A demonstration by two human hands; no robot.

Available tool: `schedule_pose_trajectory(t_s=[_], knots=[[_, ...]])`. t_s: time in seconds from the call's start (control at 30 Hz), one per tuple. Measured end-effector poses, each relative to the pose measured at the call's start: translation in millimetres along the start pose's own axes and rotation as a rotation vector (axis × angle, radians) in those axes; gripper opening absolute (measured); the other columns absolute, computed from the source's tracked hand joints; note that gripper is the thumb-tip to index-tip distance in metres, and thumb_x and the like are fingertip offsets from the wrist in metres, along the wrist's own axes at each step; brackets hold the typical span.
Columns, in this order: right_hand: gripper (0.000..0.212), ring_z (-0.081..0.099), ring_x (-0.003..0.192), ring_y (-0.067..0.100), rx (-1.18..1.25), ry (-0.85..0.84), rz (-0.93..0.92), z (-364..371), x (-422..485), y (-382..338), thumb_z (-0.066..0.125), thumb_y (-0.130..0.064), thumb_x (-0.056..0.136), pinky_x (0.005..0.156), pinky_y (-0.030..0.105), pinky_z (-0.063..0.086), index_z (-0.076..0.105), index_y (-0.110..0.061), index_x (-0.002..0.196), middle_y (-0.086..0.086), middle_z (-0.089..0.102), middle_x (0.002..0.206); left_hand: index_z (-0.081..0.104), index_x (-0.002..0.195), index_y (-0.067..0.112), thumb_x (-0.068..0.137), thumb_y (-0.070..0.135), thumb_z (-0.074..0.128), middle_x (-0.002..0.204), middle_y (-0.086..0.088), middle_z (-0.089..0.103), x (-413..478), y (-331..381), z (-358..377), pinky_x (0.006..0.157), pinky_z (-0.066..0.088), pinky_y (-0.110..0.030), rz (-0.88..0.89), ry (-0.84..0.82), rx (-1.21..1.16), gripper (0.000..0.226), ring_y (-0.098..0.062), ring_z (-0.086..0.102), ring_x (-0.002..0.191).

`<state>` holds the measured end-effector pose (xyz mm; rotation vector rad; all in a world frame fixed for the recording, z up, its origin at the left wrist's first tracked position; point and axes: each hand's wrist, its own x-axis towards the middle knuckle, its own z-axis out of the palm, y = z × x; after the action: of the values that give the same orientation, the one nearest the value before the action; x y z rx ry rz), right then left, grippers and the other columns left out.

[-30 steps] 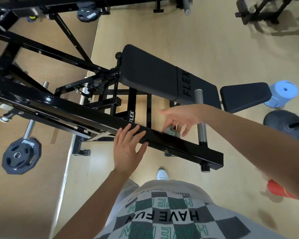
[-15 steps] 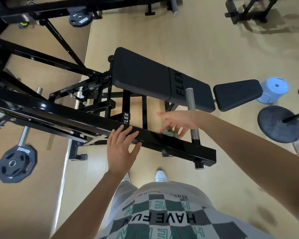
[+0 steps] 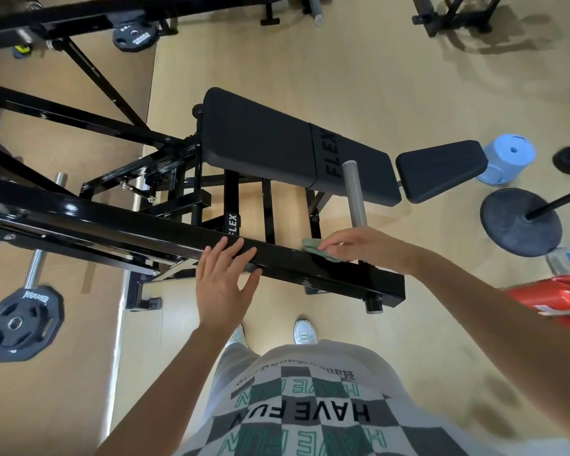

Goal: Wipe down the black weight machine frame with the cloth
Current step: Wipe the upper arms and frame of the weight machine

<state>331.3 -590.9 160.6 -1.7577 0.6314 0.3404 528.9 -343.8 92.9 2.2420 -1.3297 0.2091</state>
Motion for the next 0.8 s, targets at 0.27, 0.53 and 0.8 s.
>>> schedule_pose_trajectory(t_s=[0.27, 0.53, 0.8], knots=[[0.062, 0.055, 0.104, -0.003, -0.309, 0.259, -0.135, 30.1, -31.3, 44.0, 0.083, -0.035, 0.079, 0.094, 0.018, 0.050, 0.058, -0.034, 0.135, -0.021, 0.055, 0.125, 0.072, 0.123, 0.018, 0.091, 0.032, 0.071, 0.135, -0.006, 0.066, 0.2, 3.5, -2.3, 0.122, 0.027, -0.048, 0.010, -0.002, -0.007, 0.035, -0.029, 0.049, 0.139], [0.070, 0.056, 0.114, 0.006, -0.161, 0.214, -0.223, 61.7, 12.7, -2.1, 0.079, -0.034, 0.082, 0.091, 0.028, 0.056, 0.049, -0.029, 0.145, -0.019, 0.054, 0.130, 0.066, 0.132, 0.018, 0.088, 0.024, 0.078, 0.143, -0.006, 0.059, -2.0, 4.5, -6.2, 0.126, 0.020, -0.048, 0.013, -0.093, -0.021, 0.046, -0.029, 0.041, 0.145], [0.060, 0.053, 0.112, 0.001, -0.168, 0.193, -0.211, 67.0, 40.6, -11.0, 0.078, -0.037, 0.085, 0.086, 0.012, 0.044, 0.053, -0.032, 0.139, -0.017, 0.055, 0.131, 0.056, 0.144, 0.020, 0.091, 0.022, 0.074, 0.156, -0.005, 0.046, -2.4, -8.1, -25.5, 0.125, 0.022, -0.048, 0.113, -0.231, -0.025, 0.056, -0.024, 0.029, 0.153]])
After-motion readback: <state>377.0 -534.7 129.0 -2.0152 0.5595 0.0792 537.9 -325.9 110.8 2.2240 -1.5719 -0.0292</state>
